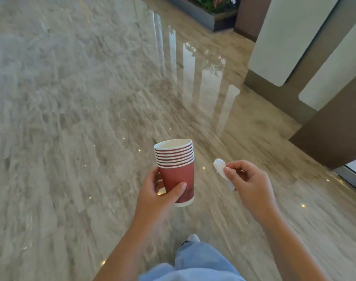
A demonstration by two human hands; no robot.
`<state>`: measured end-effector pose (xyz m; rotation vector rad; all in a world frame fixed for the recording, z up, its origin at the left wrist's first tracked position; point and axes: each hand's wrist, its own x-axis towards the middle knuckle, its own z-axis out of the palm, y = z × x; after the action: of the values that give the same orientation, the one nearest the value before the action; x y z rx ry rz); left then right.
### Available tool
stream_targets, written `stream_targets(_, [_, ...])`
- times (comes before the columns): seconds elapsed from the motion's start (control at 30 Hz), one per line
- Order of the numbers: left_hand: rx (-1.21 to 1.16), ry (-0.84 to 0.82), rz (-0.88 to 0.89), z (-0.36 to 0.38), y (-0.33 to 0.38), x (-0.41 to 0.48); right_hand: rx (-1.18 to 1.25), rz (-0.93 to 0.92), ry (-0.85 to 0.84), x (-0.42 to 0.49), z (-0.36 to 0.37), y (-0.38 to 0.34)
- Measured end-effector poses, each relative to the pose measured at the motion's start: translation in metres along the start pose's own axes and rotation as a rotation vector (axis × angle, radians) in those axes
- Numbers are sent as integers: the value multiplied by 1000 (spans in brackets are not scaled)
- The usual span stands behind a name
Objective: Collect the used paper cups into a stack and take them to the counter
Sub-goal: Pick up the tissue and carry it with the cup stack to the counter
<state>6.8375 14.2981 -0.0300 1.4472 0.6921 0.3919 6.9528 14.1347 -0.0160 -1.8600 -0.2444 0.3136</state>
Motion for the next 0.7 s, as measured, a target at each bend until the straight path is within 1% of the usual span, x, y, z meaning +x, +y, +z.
stream_targets(0.2, [-21, 67, -46, 8, 24, 159, -12, 7, -33, 156, 36, -30])
stream_targets(0.33, [-30, 87, -44, 6, 37, 281, 0, 18, -4, 271, 75, -44])
stream_targets(0.43, [-33, 63, -19, 2, 54, 381, -27, -16, 15, 361, 112, -67])
stream_targets(0.57, [11, -1, 15, 7, 91, 507, 11, -17, 9, 472, 154, -102])
stream_targets(0.7, [39, -66, 22, 29, 120, 615, 23, -16, 77, 575, 169, -119])
